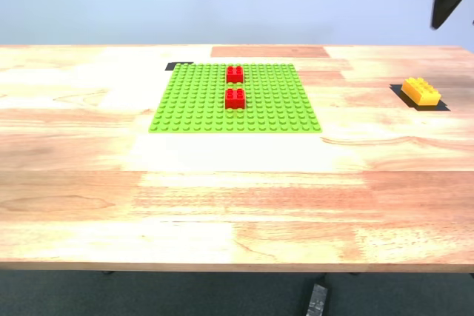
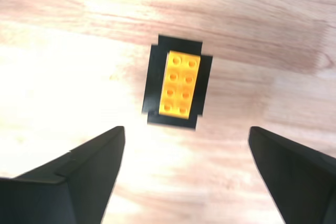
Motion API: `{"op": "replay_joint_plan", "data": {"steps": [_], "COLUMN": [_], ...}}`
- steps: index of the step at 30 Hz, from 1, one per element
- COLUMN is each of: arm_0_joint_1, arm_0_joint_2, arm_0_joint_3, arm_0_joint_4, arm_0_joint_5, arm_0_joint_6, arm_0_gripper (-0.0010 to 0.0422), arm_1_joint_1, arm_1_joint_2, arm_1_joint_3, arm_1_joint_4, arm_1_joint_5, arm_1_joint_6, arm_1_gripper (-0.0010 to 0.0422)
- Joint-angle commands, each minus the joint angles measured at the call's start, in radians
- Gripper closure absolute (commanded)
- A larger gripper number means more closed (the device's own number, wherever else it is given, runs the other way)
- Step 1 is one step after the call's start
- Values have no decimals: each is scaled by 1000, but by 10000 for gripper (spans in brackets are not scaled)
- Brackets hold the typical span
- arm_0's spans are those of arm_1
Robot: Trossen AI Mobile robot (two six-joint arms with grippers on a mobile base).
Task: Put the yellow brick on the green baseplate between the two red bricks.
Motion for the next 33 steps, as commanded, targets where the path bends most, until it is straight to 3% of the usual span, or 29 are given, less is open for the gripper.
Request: {"op": "replay_joint_plan", "data": {"steps": [1,8,33], "arm_0_joint_1": [0,0,1], "arm_0_joint_2": [0,2,3], "arm_0_joint_3": [-14,-5,-30], "arm_0_joint_4": [14,4,-60], "arm_0_joint_5": [0,0,-8], "arm_0_joint_6": [-1,-1,48], "arm_0_gripper": [412,413,413], "arm_1_joint_1": [-2,-5,-1], "arm_1_joint_2": [45,153,304], "arm_1_joint_3": [-12,-14,-42], "arm_1_joint_4": [29,70,158], "arm_1_joint_5": [1,1,-21], "arm_1_joint_6": [2,8,39], "arm_1_gripper": [76,102,109]}}
